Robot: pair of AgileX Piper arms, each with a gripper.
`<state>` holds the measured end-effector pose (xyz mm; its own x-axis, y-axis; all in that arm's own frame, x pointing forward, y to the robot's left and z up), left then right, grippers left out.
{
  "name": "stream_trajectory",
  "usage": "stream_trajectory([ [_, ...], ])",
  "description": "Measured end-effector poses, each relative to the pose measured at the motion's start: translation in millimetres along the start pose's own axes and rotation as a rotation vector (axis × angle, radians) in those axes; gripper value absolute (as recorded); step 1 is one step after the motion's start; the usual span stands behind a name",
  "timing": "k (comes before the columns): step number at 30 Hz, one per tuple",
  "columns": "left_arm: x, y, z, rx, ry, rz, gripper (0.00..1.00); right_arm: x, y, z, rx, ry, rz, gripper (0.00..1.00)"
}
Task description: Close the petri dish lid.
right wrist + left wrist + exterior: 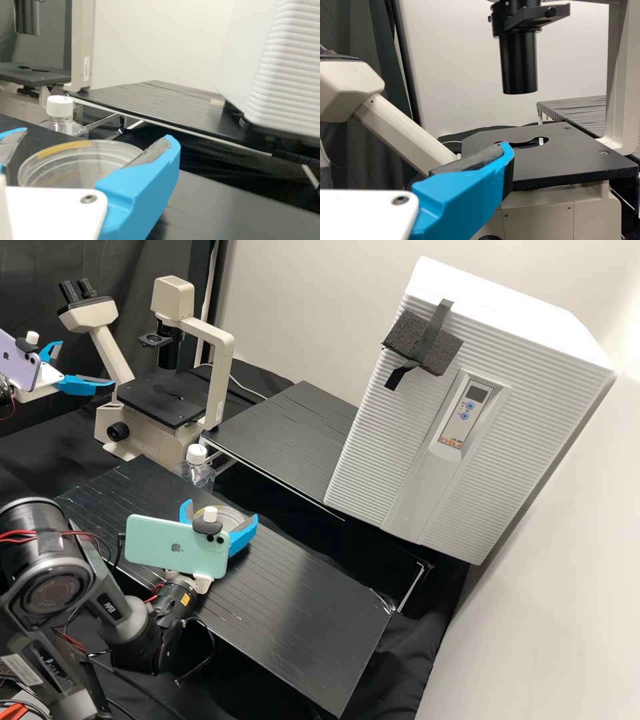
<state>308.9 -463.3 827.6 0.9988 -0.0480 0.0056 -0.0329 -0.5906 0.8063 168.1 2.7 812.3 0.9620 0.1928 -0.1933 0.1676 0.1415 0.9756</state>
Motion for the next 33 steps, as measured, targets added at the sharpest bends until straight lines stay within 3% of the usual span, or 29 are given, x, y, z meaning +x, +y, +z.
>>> stream_trajectory([
  [3,0.0,0.0,0.0,0.000,0.000,0.000,1.00,-4.7,3.6,2.1,0.003,-0.010,0.006,0.00],
  [4,0.0,0.0,0.0,0.000,0.000,0.000,1.00,-5.7,4.2,2.8,0.007,-0.013,0.005,1.00],
  [9,0.0,0.0,0.0,0.000,0.000,0.000,1.00,-9.0,5.7,3.5,-0.008,-0.015,0.000,1.00],
  [21,0.0,0.0,0.0,0.000,0.000,0.000,1.00,-12.8,9.2,3.6,-0.003,-0.023,0.015,1.00],
  [33,0.0,0.0,0.0,0.000,0.000,0.000,1.00,-24.1,20.8,-5.3,0.036,-0.048,0.081,1.00],
])
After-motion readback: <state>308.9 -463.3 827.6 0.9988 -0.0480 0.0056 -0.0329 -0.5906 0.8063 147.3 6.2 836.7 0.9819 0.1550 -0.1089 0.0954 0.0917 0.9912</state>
